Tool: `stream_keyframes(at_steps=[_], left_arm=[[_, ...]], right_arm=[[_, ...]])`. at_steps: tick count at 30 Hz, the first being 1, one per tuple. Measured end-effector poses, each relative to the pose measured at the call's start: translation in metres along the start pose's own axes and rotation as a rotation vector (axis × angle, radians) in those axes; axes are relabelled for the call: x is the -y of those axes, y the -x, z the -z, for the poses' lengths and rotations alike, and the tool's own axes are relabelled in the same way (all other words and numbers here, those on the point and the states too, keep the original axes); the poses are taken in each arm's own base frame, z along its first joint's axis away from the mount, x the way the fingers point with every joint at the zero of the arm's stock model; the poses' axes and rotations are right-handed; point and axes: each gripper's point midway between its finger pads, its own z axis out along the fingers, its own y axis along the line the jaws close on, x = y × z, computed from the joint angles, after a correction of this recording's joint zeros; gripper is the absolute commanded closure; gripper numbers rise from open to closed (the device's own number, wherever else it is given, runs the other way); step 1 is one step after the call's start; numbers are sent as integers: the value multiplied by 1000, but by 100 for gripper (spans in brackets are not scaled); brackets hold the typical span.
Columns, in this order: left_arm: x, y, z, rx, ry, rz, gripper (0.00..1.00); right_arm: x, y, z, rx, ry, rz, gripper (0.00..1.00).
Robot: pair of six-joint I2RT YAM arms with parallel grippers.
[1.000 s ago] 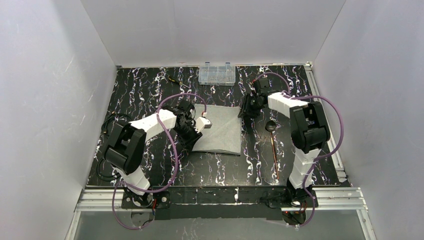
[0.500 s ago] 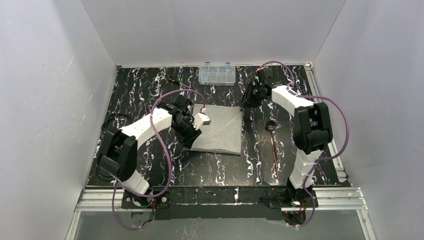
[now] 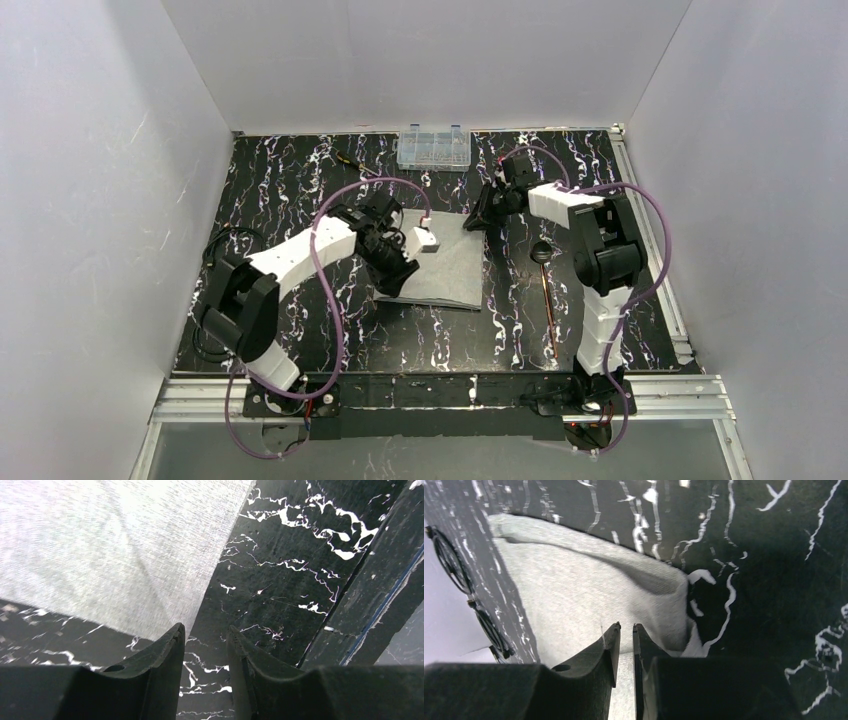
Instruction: Fold the napkin into a case and place the utensils inside
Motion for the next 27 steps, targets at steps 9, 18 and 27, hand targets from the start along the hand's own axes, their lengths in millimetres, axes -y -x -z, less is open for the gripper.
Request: stream_keyframes(at_steps=[9,18,27], left_arm=[[-2,-32,-43,-96,-25,4,69],[-6,-46,-52,-122,-11,-16,70],[-14,-39,-42,-134,41,-14,62]], right_arm=[[10,-6,-19,-40,53,-65,80],[7,-6,-22,-41,88,-70,79],[6,-4,-18,-30,75,-64,61]])
